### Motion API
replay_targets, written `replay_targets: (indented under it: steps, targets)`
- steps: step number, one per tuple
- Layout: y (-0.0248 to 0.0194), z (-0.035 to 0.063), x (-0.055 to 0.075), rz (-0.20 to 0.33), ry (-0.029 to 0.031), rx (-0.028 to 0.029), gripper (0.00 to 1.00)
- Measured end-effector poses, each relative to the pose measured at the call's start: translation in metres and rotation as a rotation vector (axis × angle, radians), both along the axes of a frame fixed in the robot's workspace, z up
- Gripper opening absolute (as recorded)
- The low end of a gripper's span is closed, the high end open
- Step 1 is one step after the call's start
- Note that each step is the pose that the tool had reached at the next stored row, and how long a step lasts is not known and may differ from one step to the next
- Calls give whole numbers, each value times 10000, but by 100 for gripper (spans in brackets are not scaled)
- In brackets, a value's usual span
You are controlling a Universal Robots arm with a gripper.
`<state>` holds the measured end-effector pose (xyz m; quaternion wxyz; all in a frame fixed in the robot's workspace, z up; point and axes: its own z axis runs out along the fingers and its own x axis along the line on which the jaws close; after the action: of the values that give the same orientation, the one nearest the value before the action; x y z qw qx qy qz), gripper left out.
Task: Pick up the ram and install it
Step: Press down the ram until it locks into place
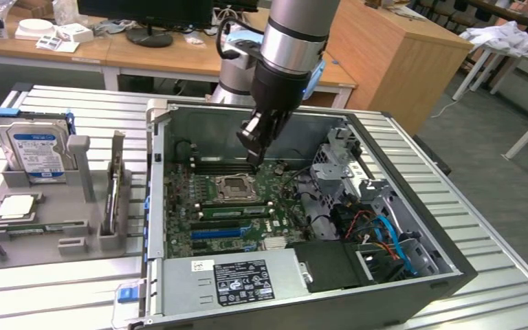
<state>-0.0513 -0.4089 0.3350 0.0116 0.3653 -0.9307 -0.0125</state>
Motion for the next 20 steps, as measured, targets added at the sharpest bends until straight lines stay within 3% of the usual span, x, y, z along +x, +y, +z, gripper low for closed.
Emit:
replay_targets:
  steps: [20]
  targets:
    - [0,-1,0,-3640,0,1,11]
